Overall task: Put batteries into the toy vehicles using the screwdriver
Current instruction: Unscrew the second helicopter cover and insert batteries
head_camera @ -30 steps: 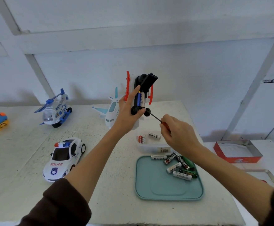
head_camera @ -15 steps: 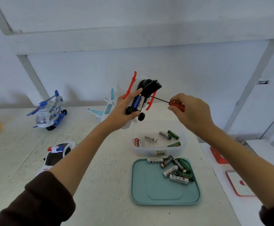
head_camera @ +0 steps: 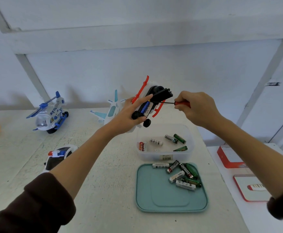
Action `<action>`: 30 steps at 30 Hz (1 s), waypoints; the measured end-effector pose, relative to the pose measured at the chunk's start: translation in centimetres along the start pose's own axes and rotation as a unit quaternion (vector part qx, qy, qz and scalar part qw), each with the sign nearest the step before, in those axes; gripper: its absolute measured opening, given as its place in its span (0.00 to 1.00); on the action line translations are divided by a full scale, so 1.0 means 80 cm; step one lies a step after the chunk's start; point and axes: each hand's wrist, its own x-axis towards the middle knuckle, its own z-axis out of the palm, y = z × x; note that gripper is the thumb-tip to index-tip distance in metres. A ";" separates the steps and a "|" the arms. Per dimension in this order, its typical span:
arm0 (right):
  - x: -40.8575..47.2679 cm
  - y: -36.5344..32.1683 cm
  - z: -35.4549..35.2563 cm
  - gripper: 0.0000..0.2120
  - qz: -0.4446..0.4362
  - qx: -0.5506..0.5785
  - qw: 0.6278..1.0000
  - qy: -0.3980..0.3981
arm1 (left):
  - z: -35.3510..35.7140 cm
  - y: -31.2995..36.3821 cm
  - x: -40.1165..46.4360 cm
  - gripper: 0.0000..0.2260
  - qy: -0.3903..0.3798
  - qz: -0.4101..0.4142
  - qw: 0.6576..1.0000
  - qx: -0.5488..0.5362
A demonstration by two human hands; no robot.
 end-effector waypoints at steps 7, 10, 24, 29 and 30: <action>0.000 0.016 -0.009 0.04 0.023 0.015 0.999 -0.043 | 0.002 -0.005 0.005 0.32 -0.029 0.002 0.999 0.023; -0.003 0.023 -0.014 0.04 0.025 0.010 0.998 -0.058 | 0.003 -0.004 0.008 0.32 -0.043 -0.002 0.998 0.044; -0.016 0.012 0.011 0.05 0.014 0.020 0.999 0.027 | 0.000 0.005 0.016 0.28 -0.041 -0.026 0.997 -0.054; -0.012 0.004 0.019 0.05 0.010 0.032 0.999 0.038 | -0.004 0.005 0.009 0.27 -0.055 -0.012 0.992 -0.115; -0.011 0.003 0.021 0.05 0.008 0.033 0.999 0.040 | -0.005 0.005 0.008 0.27 -0.056 -0.011 0.991 -0.120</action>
